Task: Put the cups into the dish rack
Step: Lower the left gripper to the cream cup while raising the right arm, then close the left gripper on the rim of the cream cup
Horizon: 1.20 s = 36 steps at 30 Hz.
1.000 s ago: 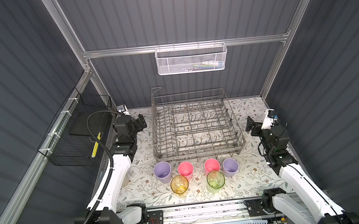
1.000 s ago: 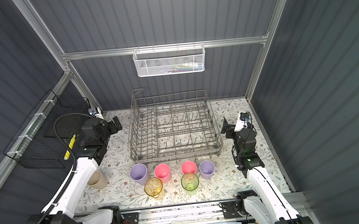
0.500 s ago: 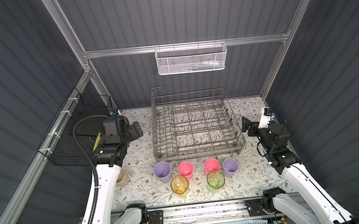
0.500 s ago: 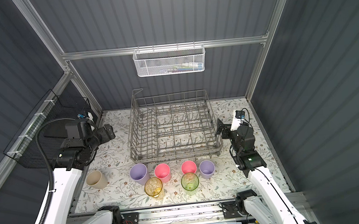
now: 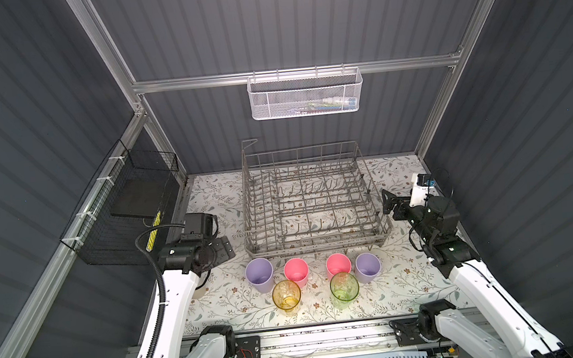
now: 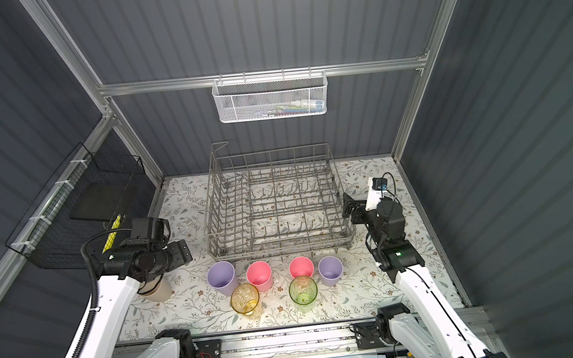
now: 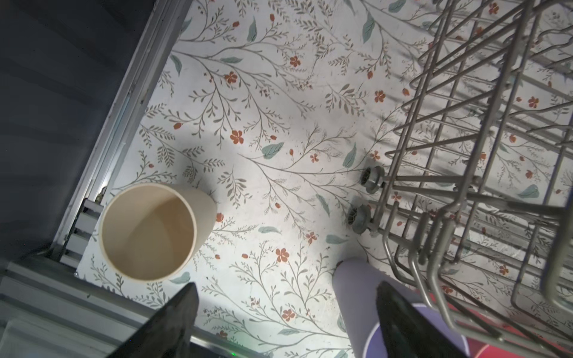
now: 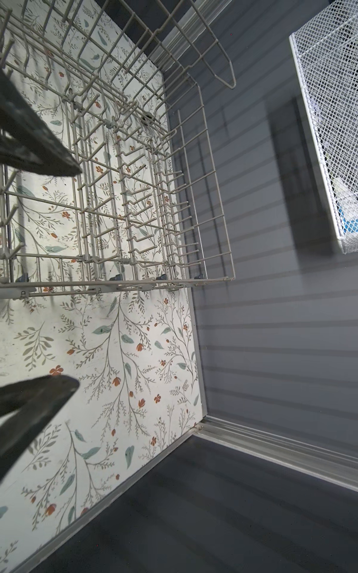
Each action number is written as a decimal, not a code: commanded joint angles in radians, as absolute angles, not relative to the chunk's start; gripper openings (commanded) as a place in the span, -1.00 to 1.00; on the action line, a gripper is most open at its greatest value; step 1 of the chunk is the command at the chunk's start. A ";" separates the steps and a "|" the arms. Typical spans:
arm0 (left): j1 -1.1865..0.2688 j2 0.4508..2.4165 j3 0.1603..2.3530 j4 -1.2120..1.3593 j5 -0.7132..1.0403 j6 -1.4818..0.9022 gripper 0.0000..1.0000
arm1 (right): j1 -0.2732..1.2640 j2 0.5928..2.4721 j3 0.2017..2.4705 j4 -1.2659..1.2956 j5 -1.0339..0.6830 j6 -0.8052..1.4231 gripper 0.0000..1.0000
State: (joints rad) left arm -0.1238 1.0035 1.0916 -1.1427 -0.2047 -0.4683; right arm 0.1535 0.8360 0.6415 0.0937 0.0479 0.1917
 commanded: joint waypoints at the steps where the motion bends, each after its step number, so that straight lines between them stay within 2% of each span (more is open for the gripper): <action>1: -0.112 1.032 1.088 -1.220 -0.180 -0.545 0.79 | 0.158 0.804 0.633 0.097 0.039 0.198 0.98; 10: -0.034 1.040 1.041 -1.205 -0.246 -0.629 0.78 | 0.158 0.774 0.579 0.104 0.034 0.186 0.98; 19: 0.021 1.070 0.991 -1.160 -0.314 -0.622 0.67 | 0.156 0.773 0.563 0.112 0.033 0.188 0.98; 36: 0.149 1.152 0.905 -0.993 -0.254 -0.567 0.41 | 0.155 0.762 0.542 0.126 0.045 0.183 0.98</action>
